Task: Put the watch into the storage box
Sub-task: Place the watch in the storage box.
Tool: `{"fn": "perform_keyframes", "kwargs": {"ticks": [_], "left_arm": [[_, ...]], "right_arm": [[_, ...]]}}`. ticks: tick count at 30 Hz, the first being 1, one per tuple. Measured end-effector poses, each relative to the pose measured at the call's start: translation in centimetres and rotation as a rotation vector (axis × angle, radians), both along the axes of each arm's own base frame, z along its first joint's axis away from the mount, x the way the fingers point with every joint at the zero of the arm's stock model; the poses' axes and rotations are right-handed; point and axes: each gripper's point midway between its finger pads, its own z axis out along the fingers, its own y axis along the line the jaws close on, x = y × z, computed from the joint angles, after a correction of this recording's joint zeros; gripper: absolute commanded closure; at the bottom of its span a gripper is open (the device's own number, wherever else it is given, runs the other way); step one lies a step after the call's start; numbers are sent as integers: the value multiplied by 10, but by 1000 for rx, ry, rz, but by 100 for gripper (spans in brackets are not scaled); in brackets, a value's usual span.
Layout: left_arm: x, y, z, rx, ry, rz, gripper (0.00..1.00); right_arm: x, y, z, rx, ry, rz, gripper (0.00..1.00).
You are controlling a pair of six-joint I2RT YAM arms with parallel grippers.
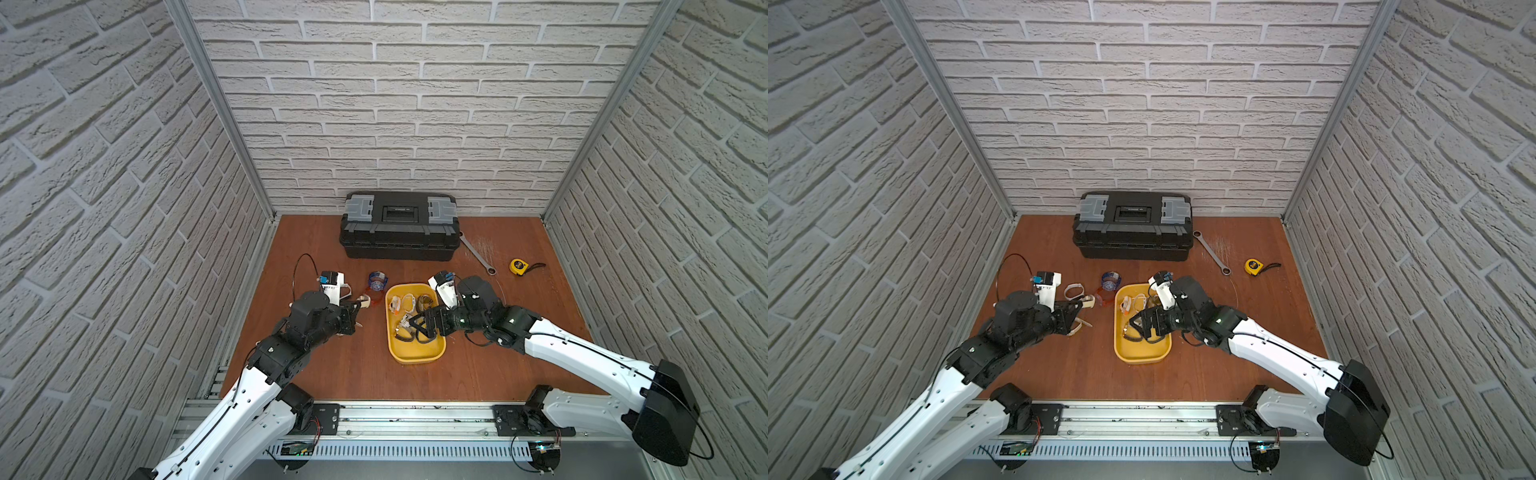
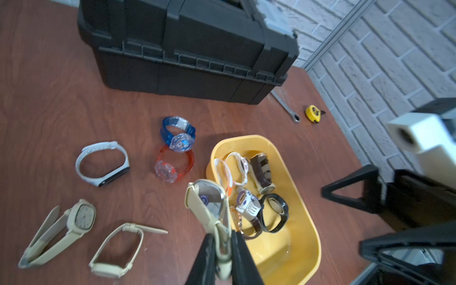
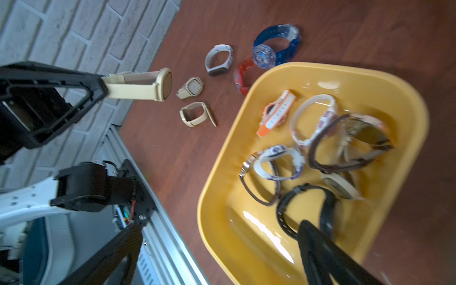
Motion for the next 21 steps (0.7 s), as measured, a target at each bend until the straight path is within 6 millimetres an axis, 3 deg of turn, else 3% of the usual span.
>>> {"fn": "perform_keyframes", "kwargs": {"ticks": [7,14,18,21], "left_arm": [[-15,-32,1,-10,-58,-160,84],[-30,-61,1,25,-117,-290,84],[-28,-74,-5,34,-142,-321,84],[-22,-87,-18,45,-136,-340,85]], "right_arm": [[17,29,8,156,87,-44,2],[34,47,21,200,128,-62,8],[35,40,17,174,152,-85,8],[42,15,19,168,151,-152,7]]}}
